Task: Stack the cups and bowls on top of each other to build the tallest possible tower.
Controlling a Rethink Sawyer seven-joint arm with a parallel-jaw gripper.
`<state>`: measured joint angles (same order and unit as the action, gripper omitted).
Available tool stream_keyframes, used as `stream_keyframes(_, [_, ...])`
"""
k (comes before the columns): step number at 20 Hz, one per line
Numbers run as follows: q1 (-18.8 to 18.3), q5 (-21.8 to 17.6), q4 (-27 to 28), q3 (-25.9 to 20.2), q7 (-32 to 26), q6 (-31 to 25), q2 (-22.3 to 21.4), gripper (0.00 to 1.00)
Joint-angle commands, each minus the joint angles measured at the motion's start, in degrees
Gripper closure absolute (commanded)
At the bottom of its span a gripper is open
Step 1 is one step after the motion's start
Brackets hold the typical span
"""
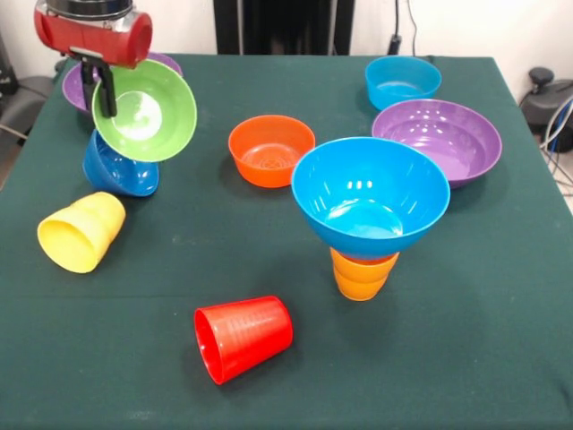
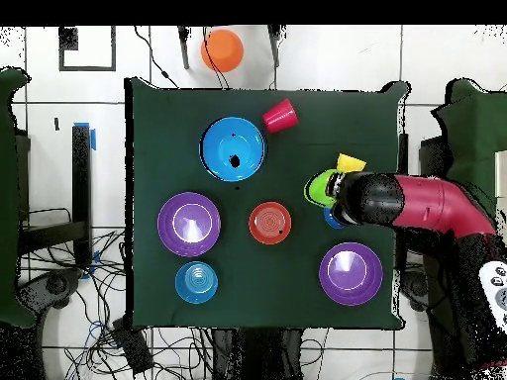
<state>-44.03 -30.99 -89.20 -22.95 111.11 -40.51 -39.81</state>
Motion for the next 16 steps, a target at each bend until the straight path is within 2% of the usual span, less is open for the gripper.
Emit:
stream_keyframes(1, [0.2,2.8,-1.9,-5.9,-9.7,-5.2,-1.1,1.0])
stream_keyframes(6, [1.5,4.1,-1.0,-5.5,-9.5,-8.8,-3.6,1.0])
stream_keyframes(8, [1.1,4.7,-2.8,-5.8,-9.3,-8.6,-5.2,1.0])
stream_keyframes(10, [0.8,5.7,-3.2,-6.3,-9.3,-9.4,-5.8,1.0])
stream_keyframes(16, [-0.1,10.1,-4.9,-8.1,-10.4,-12.8,-11.4,1.0])
